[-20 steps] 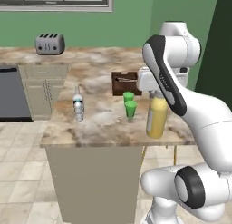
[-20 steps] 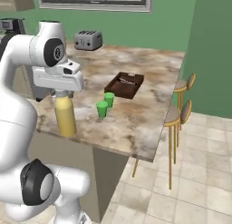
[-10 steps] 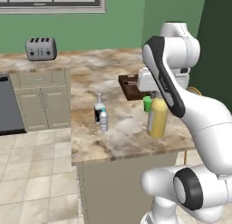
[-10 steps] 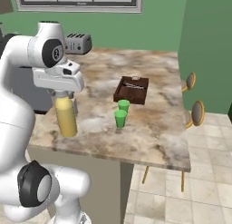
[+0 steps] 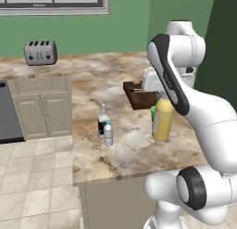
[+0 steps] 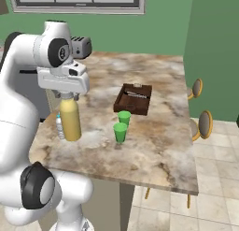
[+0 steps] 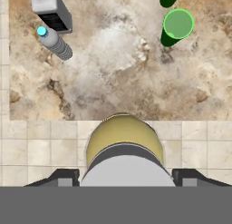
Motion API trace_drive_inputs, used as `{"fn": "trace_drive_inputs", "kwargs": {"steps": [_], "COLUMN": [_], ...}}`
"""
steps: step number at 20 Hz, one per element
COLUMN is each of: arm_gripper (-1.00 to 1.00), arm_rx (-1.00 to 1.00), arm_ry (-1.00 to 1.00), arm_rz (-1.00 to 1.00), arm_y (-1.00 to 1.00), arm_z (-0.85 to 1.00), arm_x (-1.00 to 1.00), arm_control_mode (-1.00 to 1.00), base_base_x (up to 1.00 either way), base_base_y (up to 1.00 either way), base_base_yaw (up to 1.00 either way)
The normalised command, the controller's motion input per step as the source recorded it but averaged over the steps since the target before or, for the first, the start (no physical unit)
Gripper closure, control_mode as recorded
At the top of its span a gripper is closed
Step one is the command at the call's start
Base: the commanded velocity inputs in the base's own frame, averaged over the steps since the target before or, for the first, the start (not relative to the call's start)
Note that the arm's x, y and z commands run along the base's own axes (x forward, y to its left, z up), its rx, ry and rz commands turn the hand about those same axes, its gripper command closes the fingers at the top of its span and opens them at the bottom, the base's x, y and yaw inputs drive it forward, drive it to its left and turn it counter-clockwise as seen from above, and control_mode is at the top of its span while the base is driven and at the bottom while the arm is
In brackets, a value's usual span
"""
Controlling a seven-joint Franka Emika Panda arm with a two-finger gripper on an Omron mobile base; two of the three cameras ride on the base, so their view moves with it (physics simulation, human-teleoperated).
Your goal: Place the drinks on the dining counter in a tight cluster.
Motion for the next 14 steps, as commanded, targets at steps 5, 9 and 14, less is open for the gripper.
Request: {"fn": "trace_drive_inputs", "kwargs": {"steps": [5,9,14], "arm_gripper": [1.00,1.00,1.00], "arm_rx": [0.00,0.00,0.01], "arm_ry": [0.00,0.00,-0.01], "arm_rz": [0.00,0.00,0.00], "arm_y": [0.00,0.00,0.16], "arm_z": [0.00,0.00,-0.22], "arm_x": [0.00,0.00,0.41], "arm_control_mode": [1.00,1.00,-1.00], "base_base_x": [0.00,0.08,0.00], "base_base_y": [0.01,0.00,0.00], "base_base_yaw": [0.00,0.00,0.00]}}
